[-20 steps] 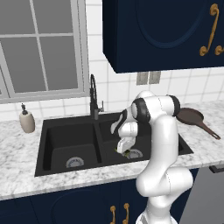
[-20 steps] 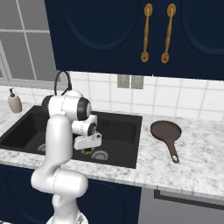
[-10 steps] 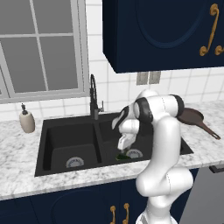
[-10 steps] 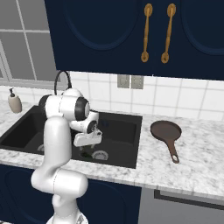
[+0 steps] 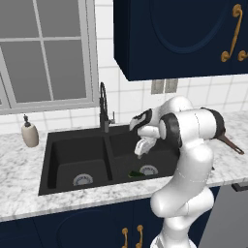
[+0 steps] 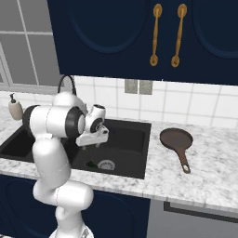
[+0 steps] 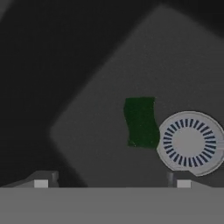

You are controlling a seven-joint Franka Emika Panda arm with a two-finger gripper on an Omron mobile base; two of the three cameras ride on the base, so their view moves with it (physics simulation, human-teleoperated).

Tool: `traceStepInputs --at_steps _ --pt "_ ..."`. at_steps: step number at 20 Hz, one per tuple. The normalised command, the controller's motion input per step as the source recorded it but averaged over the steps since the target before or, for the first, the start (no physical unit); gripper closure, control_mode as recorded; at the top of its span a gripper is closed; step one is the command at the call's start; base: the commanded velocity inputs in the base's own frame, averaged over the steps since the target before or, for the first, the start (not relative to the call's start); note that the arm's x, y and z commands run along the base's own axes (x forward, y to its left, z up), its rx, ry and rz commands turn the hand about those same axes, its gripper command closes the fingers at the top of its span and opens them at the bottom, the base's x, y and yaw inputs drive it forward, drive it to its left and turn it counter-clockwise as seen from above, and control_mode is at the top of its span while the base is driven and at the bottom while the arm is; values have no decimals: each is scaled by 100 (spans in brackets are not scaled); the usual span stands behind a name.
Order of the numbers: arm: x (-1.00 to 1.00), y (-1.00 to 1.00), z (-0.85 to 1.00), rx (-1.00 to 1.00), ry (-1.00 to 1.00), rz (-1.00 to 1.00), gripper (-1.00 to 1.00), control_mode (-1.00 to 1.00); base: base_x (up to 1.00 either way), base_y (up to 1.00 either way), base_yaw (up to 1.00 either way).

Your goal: Pick the pan and sponge and place them into the sink. Then turn on the water.

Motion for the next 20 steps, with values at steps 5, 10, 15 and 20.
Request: traceStepInputs --at_steps 5,10,15,20 --pt "-2 -4 69 -21 -4 -17 -100 -100 0 0 0" --pt "-1 -41 52 -24 0 -25 -100 -100 0 0 0" --pt "0 -60 49 -20 6 -23 -100 -100 0 0 0" --pt "0 -72 8 -7 5 -18 -100 -100 0 0 0"
